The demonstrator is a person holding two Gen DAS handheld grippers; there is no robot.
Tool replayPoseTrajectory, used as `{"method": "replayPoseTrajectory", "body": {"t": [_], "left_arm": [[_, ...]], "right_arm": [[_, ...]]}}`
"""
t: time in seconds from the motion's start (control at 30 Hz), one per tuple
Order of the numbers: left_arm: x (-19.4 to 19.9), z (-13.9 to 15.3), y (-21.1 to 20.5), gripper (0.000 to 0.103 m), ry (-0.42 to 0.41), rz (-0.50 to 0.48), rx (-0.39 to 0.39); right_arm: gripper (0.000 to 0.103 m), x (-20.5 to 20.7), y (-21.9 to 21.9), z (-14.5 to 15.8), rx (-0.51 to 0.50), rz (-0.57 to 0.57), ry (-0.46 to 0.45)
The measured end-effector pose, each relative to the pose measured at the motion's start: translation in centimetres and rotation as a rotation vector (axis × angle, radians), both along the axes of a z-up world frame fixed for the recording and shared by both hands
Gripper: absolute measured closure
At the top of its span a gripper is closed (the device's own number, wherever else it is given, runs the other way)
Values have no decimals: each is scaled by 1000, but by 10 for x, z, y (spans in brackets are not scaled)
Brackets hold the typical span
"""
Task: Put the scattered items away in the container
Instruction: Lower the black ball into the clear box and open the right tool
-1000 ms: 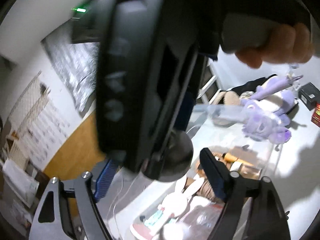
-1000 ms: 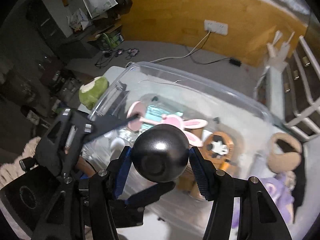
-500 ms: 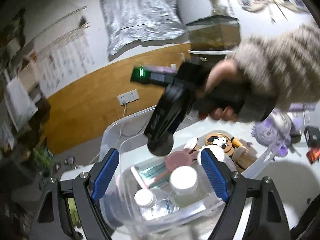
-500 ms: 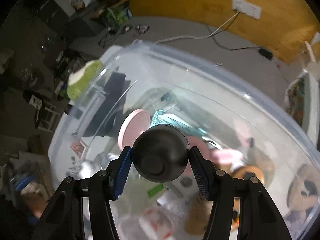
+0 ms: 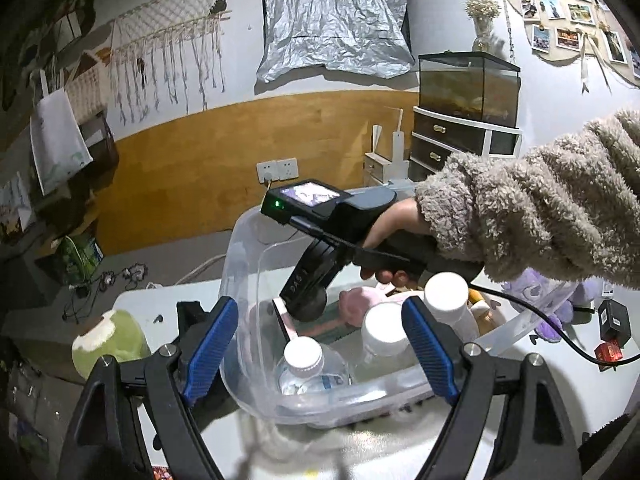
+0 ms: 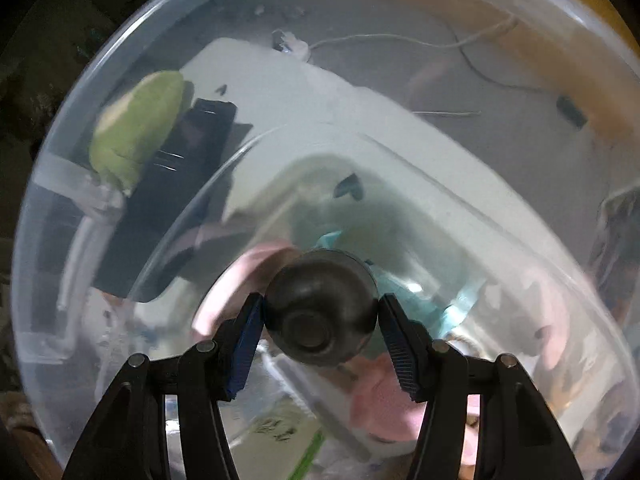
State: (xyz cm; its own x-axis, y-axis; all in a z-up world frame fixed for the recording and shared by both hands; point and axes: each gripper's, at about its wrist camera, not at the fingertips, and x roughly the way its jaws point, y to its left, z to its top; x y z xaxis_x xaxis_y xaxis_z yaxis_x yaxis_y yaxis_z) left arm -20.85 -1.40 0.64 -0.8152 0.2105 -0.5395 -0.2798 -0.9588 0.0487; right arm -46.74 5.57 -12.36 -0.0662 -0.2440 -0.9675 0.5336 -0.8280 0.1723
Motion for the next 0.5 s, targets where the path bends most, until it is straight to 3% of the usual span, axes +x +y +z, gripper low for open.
{"method": "replayPoseTrajectory", "body": {"t": [0.23, 0.3, 0.33, 0.5], "left_arm": [[-12, -2, -1, 19, -2, -2, 11], [-12, -1, 0, 19, 3, -5, 11], [-12, -1, 0, 19, 5, -5, 11], [-15, 1, -1, 19, 2, -1, 14]], "right_arm": [[43, 3, -5, 0, 56, 27, 12], [24, 3, -3, 1, 58, 14, 5], [21, 2, -1, 1, 60, 4, 3], [21, 1, 14, 17, -6, -43, 6]]}}
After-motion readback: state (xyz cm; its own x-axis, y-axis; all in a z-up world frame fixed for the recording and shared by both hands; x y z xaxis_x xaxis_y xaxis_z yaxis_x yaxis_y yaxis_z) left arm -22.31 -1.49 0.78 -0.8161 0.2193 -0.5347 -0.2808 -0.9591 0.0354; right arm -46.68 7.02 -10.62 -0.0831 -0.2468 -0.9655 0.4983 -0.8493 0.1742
